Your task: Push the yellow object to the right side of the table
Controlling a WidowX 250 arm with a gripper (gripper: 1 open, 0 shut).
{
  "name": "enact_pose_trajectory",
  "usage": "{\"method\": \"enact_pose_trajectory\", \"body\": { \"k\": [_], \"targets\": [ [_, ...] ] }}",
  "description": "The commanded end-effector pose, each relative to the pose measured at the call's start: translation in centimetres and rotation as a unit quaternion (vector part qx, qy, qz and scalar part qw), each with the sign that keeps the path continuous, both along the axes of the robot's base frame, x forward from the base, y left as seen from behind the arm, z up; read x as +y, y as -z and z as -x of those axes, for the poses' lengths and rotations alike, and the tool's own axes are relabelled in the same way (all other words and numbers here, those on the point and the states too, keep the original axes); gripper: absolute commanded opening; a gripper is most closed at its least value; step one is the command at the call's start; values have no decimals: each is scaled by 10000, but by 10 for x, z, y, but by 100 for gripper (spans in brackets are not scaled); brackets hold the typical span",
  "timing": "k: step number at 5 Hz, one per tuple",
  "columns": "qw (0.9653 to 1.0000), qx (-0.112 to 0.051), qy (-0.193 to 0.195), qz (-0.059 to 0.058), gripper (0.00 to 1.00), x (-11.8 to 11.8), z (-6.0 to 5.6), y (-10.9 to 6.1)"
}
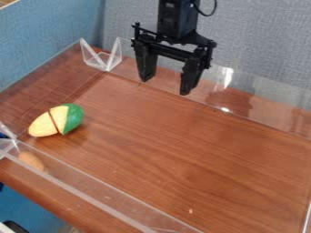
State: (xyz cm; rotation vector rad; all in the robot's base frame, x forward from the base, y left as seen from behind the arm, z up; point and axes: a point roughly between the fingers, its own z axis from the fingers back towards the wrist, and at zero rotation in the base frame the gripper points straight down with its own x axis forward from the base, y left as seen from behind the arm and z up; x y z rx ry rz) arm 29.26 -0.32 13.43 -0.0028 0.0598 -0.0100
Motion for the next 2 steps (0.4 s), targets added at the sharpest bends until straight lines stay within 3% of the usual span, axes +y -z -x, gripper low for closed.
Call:
{"method": "enact_pose_trajectory", "body": {
  "k": [1, 2],
  "targets": [
    [9989, 77, 452, 4, 100, -10, -1, 12],
    [9962, 150, 862, 15, 100, 1, 11, 24]
  ]
}}
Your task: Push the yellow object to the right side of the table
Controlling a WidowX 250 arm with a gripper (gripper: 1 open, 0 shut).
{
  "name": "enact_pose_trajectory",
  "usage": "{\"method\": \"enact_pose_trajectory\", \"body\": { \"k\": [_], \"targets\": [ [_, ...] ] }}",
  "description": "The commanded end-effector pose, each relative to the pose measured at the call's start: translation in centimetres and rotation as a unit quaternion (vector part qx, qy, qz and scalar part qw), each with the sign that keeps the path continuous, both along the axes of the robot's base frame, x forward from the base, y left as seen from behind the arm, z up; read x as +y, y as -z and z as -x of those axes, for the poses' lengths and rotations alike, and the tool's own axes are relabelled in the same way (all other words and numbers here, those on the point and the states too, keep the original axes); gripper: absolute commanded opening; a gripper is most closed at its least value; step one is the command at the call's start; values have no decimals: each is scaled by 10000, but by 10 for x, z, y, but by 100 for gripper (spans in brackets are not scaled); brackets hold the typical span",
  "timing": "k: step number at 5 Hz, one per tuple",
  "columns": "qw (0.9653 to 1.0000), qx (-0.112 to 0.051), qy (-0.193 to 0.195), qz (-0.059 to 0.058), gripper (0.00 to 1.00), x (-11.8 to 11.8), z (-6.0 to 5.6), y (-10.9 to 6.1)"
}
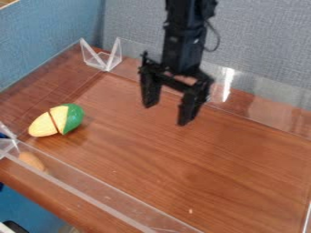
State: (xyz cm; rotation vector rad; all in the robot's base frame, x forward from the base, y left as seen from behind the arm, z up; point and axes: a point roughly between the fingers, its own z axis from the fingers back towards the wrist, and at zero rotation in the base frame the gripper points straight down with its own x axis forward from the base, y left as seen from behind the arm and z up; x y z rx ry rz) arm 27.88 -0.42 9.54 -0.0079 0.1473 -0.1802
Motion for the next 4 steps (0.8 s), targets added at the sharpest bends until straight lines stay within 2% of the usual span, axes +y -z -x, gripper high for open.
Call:
{"method": "enact_pose_trajectory", "body": {
  "k": [1, 2, 4],
  "targets": [
    [9995, -268, 165, -2, 100, 20, 10, -15],
    [9992, -329, 226, -32, 100, 47, 24, -15],
    [9987, -471, -141, -147, 100, 112, 41, -20]
  ]
}}
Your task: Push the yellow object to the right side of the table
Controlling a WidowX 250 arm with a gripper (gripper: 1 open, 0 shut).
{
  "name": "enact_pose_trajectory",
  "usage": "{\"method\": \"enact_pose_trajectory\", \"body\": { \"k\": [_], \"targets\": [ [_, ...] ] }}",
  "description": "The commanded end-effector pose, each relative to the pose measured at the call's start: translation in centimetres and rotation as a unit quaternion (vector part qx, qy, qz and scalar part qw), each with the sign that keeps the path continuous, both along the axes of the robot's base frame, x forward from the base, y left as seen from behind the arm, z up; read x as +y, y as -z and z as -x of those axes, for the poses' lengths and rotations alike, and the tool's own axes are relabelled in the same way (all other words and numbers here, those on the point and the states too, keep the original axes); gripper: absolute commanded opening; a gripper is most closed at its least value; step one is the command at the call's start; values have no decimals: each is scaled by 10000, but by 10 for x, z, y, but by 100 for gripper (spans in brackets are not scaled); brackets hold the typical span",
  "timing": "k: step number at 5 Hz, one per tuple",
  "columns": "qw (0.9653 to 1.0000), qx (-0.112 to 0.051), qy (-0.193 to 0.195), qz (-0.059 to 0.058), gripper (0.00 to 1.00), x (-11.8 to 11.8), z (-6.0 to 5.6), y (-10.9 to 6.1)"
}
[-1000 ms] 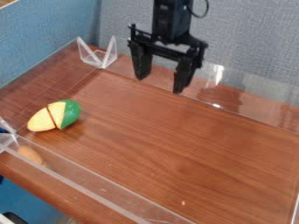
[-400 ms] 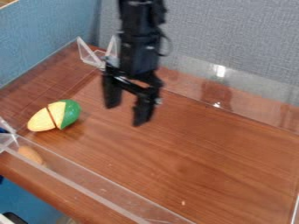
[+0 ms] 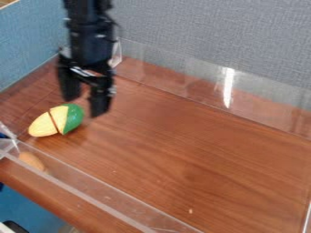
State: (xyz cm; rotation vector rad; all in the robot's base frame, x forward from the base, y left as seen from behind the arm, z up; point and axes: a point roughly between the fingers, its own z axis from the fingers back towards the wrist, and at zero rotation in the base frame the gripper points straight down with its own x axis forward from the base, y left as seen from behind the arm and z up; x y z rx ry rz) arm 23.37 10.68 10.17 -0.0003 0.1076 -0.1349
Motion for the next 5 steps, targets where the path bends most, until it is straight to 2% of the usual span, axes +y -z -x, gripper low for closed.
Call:
{"method": "enact_pose_trajectory", "body": {
  "k": [1, 3, 5],
  "targets": [
    [9994, -296, -91, -178, 100, 26, 2, -14],
    [9970, -237, -696, -241, 100, 70, 27, 4],
    [9991, -171, -345, -200, 100, 76, 15, 24]
  ]
}}
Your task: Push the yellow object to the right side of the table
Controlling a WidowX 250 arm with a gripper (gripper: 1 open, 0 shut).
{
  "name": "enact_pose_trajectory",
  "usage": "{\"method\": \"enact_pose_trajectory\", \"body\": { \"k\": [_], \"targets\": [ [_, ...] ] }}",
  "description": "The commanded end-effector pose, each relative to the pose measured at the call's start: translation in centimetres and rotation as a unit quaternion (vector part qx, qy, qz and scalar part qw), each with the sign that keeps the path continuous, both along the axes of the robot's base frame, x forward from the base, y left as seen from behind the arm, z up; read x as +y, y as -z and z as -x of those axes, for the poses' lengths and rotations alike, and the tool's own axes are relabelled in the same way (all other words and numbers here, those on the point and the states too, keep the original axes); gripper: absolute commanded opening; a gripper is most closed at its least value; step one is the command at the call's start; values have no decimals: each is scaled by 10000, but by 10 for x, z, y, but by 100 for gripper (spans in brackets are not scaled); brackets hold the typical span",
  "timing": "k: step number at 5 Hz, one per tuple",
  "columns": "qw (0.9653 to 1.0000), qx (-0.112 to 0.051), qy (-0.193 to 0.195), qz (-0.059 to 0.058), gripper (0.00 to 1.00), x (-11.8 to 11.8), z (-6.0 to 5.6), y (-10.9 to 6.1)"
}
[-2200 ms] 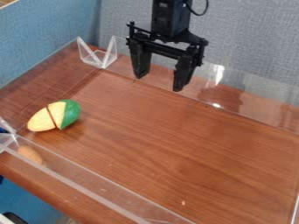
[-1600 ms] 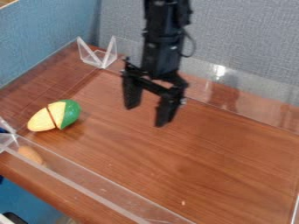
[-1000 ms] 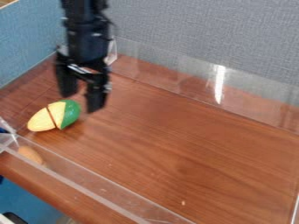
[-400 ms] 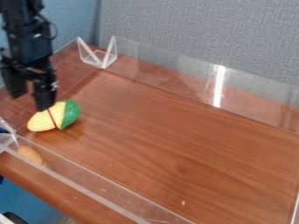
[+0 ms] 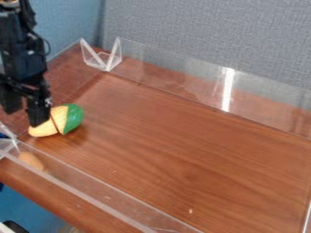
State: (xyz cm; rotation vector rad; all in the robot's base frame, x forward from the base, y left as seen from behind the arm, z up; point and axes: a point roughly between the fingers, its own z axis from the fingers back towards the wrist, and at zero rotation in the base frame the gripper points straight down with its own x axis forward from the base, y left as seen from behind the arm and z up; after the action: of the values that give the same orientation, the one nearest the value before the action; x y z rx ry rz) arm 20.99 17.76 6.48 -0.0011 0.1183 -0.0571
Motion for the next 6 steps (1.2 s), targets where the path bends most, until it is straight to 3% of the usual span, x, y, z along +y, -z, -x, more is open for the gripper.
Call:
{"method": "enact_pose_trajectory", "body": {
  "k": [1, 3, 5, 6],
  "targets": [
    [9996, -223, 25, -157, 100, 7, -14, -16],
    [9997, -211, -15, -89, 100, 6, -20, -23],
    [9981, -191, -580, -29, 100, 5, -36, -16],
    [9966, -161, -802, -20, 100, 1, -25, -6]
  ]
}}
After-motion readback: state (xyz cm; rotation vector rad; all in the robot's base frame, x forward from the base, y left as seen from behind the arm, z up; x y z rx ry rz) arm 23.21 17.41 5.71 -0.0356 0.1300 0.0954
